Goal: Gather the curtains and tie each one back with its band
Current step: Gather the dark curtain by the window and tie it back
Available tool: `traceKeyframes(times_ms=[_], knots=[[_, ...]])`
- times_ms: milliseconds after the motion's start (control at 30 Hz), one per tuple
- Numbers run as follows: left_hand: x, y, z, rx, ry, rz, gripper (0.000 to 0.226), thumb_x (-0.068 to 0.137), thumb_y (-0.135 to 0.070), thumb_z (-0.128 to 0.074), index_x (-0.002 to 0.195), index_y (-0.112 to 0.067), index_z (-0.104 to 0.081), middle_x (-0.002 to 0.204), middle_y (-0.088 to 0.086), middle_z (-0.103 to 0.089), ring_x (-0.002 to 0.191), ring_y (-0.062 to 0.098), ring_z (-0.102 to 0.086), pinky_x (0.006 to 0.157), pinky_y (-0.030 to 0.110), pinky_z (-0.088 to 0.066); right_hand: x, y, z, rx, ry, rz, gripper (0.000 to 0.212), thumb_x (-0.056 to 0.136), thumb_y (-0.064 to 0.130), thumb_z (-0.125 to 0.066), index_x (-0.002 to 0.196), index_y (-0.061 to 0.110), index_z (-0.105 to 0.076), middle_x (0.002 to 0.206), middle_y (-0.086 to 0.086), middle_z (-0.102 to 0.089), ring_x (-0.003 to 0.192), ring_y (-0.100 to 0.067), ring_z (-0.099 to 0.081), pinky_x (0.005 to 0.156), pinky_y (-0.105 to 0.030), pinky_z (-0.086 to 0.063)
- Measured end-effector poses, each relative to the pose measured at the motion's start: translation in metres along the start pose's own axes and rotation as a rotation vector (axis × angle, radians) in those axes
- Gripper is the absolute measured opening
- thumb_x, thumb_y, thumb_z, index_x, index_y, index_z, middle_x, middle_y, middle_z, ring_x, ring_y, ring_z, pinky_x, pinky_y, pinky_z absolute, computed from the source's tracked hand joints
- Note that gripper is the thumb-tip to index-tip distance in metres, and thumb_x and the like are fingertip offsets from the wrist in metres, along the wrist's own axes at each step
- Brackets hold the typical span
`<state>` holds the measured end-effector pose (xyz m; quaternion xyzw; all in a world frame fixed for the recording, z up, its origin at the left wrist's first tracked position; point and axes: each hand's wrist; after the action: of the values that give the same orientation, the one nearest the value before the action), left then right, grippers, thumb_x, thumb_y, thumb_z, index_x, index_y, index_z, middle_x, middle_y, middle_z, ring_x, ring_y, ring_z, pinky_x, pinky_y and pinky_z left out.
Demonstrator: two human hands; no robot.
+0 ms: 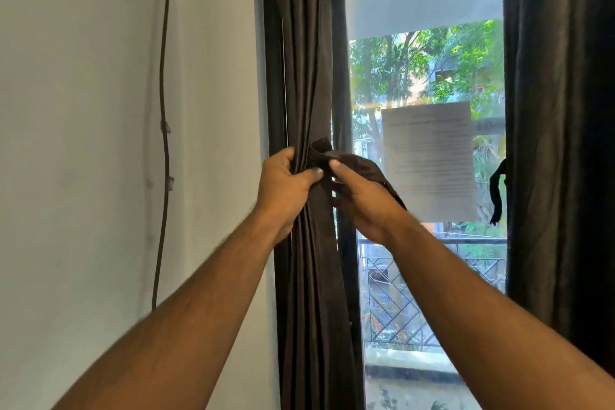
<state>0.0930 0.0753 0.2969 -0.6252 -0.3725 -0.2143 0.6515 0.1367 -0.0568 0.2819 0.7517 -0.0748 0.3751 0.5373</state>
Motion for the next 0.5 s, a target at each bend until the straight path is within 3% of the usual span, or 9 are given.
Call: traceKeyframes(times_ms=[100, 200, 267, 400, 433, 500], knots=[[0.000, -0.007, -0.002, -0.244, 0.119, 0.166, 0.027, 0.088, 0.007, -0.062, 0.095, -0.018, -0.069, 0.087, 0.003, -0.077, 0.084, 0.022, -0.074, 0.073, 0.032, -0.061, 0.007, 0.000, -0.009, 0.211, -0.011, -0.111, 0.038, 0.092, 0.032, -0.060, 0.123, 0.011, -0.065, 0.121, -0.015, -0.068, 0.112, -0.027, -0.065, 0.090, -0.037, -0.055], [0.005, -0.004, 0.003, -0.357, 0.168, 0.241, 0.026, 0.090, 0.006, -0.059, 0.102, -0.015, -0.068, 0.093, 0.008, -0.076, 0.085, 0.022, -0.074, 0.072, 0.032, -0.061, 0.011, 0.002, -0.013, 0.272, 0.035, -0.176, 0.034, 0.089, 0.031, -0.064, 0.115, 0.010, -0.070, 0.114, -0.015, -0.071, 0.101, -0.025, -0.070, 0.080, -0.035, -0.058], [0.007, 0.001, 0.006, -0.241, 0.135, 0.191, 0.026, 0.090, 0.003, -0.061, 0.108, -0.015, -0.065, 0.100, 0.006, -0.074, 0.092, 0.022, -0.072, 0.076, 0.031, -0.060, 0.017, 0.003, -0.011, 0.287, 0.056, -0.128, 0.028, 0.088, 0.025, -0.065, 0.111, 0.012, -0.071, 0.111, -0.014, -0.072, 0.100, -0.025, -0.070, 0.079, -0.035, -0.058], [0.013, 0.016, 0.011, 0.404, -0.105, -0.169, 0.025, 0.084, -0.015, -0.074, 0.108, -0.018, -0.068, 0.102, 0.000, -0.067, 0.090, 0.013, -0.064, 0.079, 0.026, -0.055, 0.022, 0.002, -0.009, 0.310, 0.106, -0.026, 0.031, 0.090, 0.015, -0.064, 0.121, 0.010, -0.065, 0.116, -0.017, -0.068, 0.105, -0.027, -0.068, 0.082, -0.038, -0.057], [0.016, 0.019, 0.013, 0.447, -0.134, -0.191, 0.026, 0.082, -0.018, -0.076, 0.106, -0.015, -0.070, 0.104, 0.003, -0.065, 0.091, 0.015, -0.063, 0.080, 0.029, -0.056, 0.023, 0.001, -0.009, 0.305, 0.097, -0.022, 0.034, 0.090, 0.014, -0.064, 0.124, 0.008, -0.062, 0.117, -0.017, -0.068, 0.105, -0.027, -0.068, 0.081, -0.038, -0.057], [0.021, 0.022, 0.015, 0.311, -0.087, -0.121, 0.029, 0.080, -0.017, -0.078, 0.108, -0.014, -0.072, 0.113, 0.010, -0.064, 0.099, 0.025, -0.065, 0.085, 0.039, -0.058, 0.024, -0.002, -0.008, 0.296, 0.081, -0.023, 0.038, 0.089, 0.015, -0.064, 0.125, 0.007, -0.060, 0.116, -0.017, -0.068, 0.104, -0.027, -0.068, 0.080, -0.037, -0.057]])
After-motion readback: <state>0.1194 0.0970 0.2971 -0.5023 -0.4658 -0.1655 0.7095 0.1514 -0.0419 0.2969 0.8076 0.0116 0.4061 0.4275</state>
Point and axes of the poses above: each hand's wrist, its own x-axis towards the middle knuckle, its own z-axis out of the back of the hand, y = z × x
